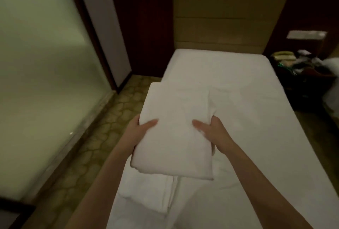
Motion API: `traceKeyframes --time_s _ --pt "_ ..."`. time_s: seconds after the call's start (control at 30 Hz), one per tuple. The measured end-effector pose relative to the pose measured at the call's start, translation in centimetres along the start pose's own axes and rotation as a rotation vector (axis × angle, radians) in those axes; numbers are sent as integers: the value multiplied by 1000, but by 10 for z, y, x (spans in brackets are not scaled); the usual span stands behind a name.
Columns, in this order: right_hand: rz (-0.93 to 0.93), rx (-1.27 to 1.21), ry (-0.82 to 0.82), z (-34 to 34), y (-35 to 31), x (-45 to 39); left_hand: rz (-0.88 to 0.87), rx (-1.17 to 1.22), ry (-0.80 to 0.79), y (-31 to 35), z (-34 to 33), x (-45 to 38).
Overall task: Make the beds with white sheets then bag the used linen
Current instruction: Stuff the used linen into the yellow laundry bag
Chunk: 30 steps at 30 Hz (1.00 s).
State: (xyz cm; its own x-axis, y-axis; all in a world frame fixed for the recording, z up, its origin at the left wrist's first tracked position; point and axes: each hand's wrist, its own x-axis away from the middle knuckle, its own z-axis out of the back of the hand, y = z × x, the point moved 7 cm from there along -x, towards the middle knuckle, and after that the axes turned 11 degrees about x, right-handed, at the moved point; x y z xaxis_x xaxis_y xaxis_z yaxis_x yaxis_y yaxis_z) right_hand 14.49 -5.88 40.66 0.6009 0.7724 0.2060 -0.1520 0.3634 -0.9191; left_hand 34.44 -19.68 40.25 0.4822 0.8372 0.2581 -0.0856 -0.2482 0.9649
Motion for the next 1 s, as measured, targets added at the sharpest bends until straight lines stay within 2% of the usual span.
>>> traceKeyframes --time_s 0.23,0.43,0.57,0.73,1.0 --pt "173 101 -236 -42 -51 13 -26 203 215 10 48 86" --pt "264 166 -457 -126 -72 63 -54 314 466 -13 119 175" --pt "307 141 -573 -182 -93 110 -111 353 579 -18 169 237" --pt "352 137 -687 -269 -125 176 -176 364 729 -28 248 319" --pt "284 92 -905 -438 -134 313 -182 302 960 -47 392 470"
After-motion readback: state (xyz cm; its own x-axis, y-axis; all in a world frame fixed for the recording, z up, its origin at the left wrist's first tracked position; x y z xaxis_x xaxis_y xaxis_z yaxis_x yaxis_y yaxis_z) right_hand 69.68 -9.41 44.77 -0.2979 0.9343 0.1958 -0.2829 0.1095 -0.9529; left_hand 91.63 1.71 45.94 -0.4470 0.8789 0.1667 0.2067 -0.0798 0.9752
